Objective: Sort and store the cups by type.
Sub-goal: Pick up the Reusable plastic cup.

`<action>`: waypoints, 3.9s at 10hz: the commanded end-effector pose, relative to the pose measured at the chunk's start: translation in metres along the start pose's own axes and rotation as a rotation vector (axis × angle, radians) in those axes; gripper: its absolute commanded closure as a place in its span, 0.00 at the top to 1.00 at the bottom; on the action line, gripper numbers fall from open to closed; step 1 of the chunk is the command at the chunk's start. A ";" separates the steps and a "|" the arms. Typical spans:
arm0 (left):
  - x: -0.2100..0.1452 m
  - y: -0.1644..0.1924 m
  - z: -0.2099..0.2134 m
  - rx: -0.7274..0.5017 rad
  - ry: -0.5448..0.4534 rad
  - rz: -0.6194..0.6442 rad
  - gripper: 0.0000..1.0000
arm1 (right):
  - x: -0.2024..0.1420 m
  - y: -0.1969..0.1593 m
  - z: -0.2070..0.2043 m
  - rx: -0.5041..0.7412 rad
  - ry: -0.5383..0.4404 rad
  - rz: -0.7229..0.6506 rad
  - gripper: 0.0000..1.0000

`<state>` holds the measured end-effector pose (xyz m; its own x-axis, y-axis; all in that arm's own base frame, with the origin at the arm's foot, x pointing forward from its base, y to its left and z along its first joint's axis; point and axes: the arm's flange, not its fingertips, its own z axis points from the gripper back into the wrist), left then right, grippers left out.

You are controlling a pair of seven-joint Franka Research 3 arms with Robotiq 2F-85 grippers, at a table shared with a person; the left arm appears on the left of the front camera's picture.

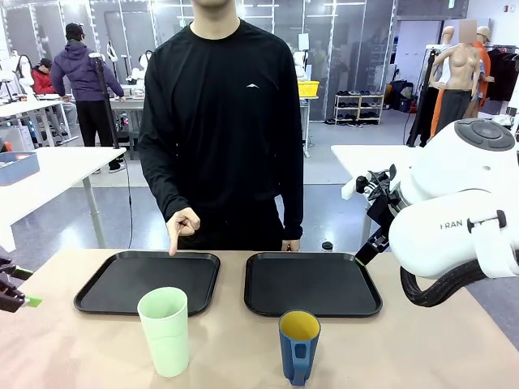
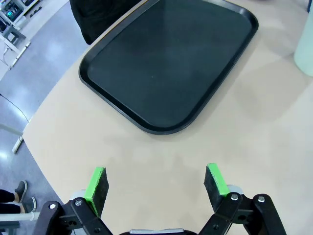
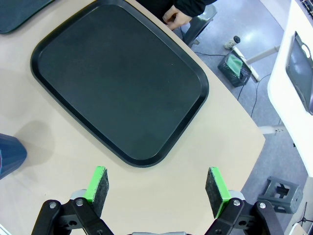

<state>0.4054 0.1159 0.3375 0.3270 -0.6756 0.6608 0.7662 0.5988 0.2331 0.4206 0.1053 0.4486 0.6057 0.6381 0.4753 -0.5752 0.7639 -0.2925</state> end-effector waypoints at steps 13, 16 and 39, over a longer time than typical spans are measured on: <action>-0.006 -0.001 -0.031 -0.071 -0.098 -0.098 1.00 | 0.000 0.000 0.000 0.003 0.001 -0.002 1.00; -0.001 -0.017 -0.044 -0.245 -0.232 -0.196 1.00 | 0.000 0.000 0.000 0.003 0.001 -0.002 1.00; 0.090 -0.158 -0.136 -0.764 -0.538 -0.185 1.00 | 0.000 0.000 0.000 0.003 0.001 -0.002 1.00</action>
<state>0.3817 -0.0917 0.2658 0.0119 -0.3288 0.9443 0.9987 -0.0421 -0.0273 0.4205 0.1053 0.4485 0.6057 0.6382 0.4752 -0.5754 0.7638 -0.2925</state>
